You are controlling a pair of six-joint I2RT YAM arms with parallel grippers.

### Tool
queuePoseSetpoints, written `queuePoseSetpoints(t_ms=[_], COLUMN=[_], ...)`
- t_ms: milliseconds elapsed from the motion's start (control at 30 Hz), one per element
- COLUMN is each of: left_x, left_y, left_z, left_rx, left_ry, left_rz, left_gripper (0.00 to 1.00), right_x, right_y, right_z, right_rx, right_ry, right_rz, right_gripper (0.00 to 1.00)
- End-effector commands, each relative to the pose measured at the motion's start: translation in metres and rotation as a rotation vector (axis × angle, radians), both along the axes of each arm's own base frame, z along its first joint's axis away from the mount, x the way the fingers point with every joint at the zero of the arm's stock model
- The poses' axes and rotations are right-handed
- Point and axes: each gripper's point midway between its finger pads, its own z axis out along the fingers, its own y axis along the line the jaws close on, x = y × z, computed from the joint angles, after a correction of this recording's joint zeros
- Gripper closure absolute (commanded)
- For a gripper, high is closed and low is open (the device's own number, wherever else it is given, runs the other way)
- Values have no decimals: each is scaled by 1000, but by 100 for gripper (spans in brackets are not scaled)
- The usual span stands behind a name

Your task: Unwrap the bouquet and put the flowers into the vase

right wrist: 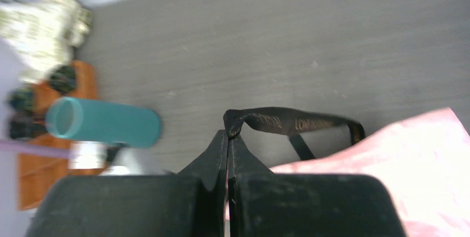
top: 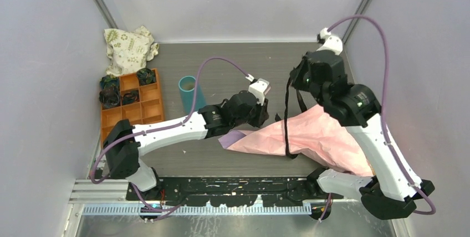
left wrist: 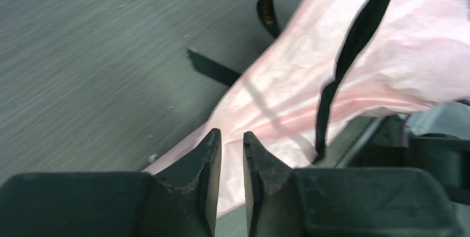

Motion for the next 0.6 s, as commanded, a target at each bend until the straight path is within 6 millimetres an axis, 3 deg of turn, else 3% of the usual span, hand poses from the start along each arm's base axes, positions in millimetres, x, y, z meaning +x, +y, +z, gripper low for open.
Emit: queuePoseSetpoints(t_ms=[0, 67, 200, 367, 433, 567], left_x=[-17, -31, -38, -38, -36, -30], left_y=[-45, -62, -85, -97, -100, -101], left_z=[37, 45, 48, 34, 26, 12], left_rx=[-219, -299, -399, -424, -418, -402], left_ry=[-16, 21, 89, 135, 145, 167], left_rz=[-223, -350, -464, -498, -495, -476], left_gripper=[75, 72, 67, 67, 66, 67], right_x=[4, 2, -9, -39, -55, -73], right_y=[17, 25, 41, 46, 42, 45], right_z=[104, 136, 204, 287, 313, 333], right_rx=[151, 197, 282, 364, 388, 422], right_ry=[-240, -299, -445, -667, -749, -828], right_rz=[85, 134, 252, 391, 424, 496], right_gripper=[99, 99, 99, 99, 99, 99])
